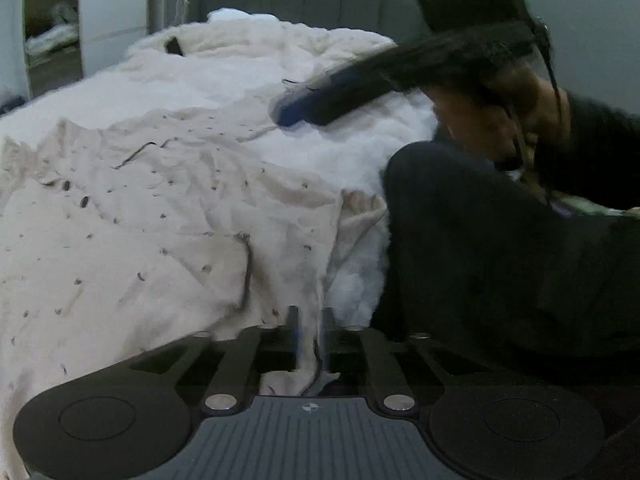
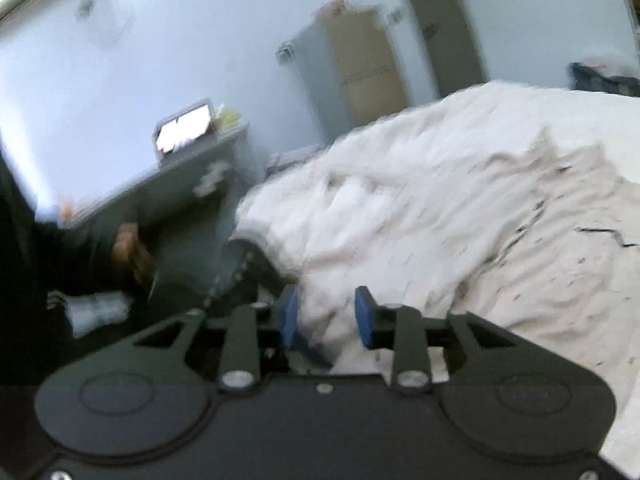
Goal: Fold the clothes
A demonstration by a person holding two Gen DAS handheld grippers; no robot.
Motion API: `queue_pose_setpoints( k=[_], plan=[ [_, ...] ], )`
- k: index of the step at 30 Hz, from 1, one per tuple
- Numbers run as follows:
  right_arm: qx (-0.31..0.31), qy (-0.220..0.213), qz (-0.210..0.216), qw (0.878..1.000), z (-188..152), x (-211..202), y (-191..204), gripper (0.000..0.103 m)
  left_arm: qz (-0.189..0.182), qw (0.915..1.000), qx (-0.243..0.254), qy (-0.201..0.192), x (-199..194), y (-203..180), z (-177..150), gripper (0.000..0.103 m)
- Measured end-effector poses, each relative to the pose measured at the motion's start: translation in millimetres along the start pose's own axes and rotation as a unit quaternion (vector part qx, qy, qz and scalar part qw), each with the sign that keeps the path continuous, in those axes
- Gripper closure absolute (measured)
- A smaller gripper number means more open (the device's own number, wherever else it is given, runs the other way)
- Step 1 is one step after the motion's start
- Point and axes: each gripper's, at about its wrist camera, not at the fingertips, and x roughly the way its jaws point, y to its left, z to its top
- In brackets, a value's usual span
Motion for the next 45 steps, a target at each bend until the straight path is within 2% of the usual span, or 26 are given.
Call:
queue_pose_setpoints(
  k=[2, 4, 6, 9, 10, 11, 14, 16, 17, 20, 21, 23, 25, 27, 29, 33, 35, 37, 38, 41, 45],
  plan=[
    [-0.017, 0.007, -0.017, 1.000, 1.9, 6.2, 3.1, 0.069, 0.035, 0.9969, -0.061, -0.036, -17.8, 15.4, -8.1, 0.053],
    [-0.038, 0.023, -0.026, 0.999, -0.1, 13.3, 6.5, 0.064, 0.088, 0.9875, -0.114, -0.064, -41.0, 36.1, -16.7, 0.047],
    [-0.048, 0.035, -0.049, 0.997, -3.6, 18.4, 4.6, 0.063, 0.154, 0.9715, -0.166, -0.070, -69.5, 65.8, -29.9, 0.039],
    [-0.042, 0.055, -0.102, 0.992, -12.7, 21.5, -7.6, 0.063, 0.210, 0.9436, -0.254, -0.029, -98.7, 115.3, -56.7, 0.036],
    [-0.036, 0.065, -0.123, 0.990, -16.7, 21.2, -13.4, 0.063, 0.213, 0.9342, -0.286, -0.018, -105.9, 130.4, -66.0, 0.036],
    [-0.031, 0.075, -0.140, 0.987, -19.0, 19.5, -17.9, 0.062, 0.197, 0.9291, -0.312, -0.015, -108.6, 140.5, -73.3, 0.036],
    [0.001, 0.131, -0.214, 0.968, -30.3, 8.2, -37.0, 0.062, 0.167, 0.9089, -0.382, -0.019, -106.1, 164.8, -89.6, 0.036],
    [0.026, 0.144, -0.241, 0.959, -35.8, -1.4, -46.1, 0.060, 0.151, 0.9027, -0.403, 0.007, -95.0, 176.0, -90.4, 0.036],
    [0.064, 0.152, -0.261, 0.951, -40.2, -12.6, -58.6, 0.059, 0.153, 0.9004, -0.407, 0.024, -89.1, 180.2, -89.5, 0.036],
    [0.135, 0.157, -0.279, 0.937, -52.6, -28.7, -84.7, 0.059, 0.146, 0.8967, -0.414, 0.053, -69.0, 188.8, -85.5, 0.033],
    [0.157, 0.157, -0.279, 0.934, -56.6, -34.7, -93.0, 0.059, 0.140, 0.8987, -0.410, 0.065, -62.8, 189.5, -83.0, 0.029],
    [0.190, 0.150, -0.277, 0.930, -63.4, -42.8, -104.7, 0.059, 0.134, 0.9040, -0.397, 0.086, -53.6, 189.0, -81.0, 0.029],
    [0.209, 0.145, -0.270, 0.929, -66.2, -43.2, -111.0, 0.059, 0.118, 0.9123, -0.380, 0.098, -46.1, 184.3, -76.9, 0.029],
    [0.235, 0.144, -0.259, 0.926, -72.4, -43.6, -119.5, 0.059, 0.105, 0.9153, -0.376, 0.099, -42.5, 182.1, -76.3, 0.029],
    [0.251, 0.149, -0.249, 0.923, -74.7, -39.3, -122.6, 0.060, 0.099, 0.9137, -0.383, 0.094, -41.3, 180.0, -77.1, 0.028],
    [0.270, 0.170, -0.214, 0.923, -82.6, -23.3, -120.8, 0.065, 0.100, 0.9028, -0.410, 0.084, -40.2, 182.2, -82.5, 0.028],
    [0.255, 0.197, -0.208, 0.924, -87.4, -11.8, -111.6, 0.074, 0.100, 0.8990, -0.418, 0.081, -37.4, 183.0, -83.9, 0.028],
    [0.231, 0.215, -0.225, 0.922, -88.6, -6.8, -102.5, 0.086, 0.102, 0.9017, -0.412, 0.085, -34.4, 180.6, -82.1, 0.028],
    [0.211, 0.219, -0.233, 0.924, -87.1, -7.8, -92.8, 0.088, 0.101, 0.9033, -0.408, 0.087, -34.0, 179.3, -80.5, 0.028],
    [0.178, 0.228, -0.219, 0.932, -83.0, -13.8, -66.8, 0.096, 0.098, 0.9072, -0.399, 0.093, -33.8, 176.7, -77.3, 0.028],
    [0.097, 0.252, -0.203, 0.941, -81.6, -14.2, -30.7, 0.097, 0.100, 0.9083, -0.396, 0.091, -32.2, 175.9, -77.7, 0.028]
  ],
)
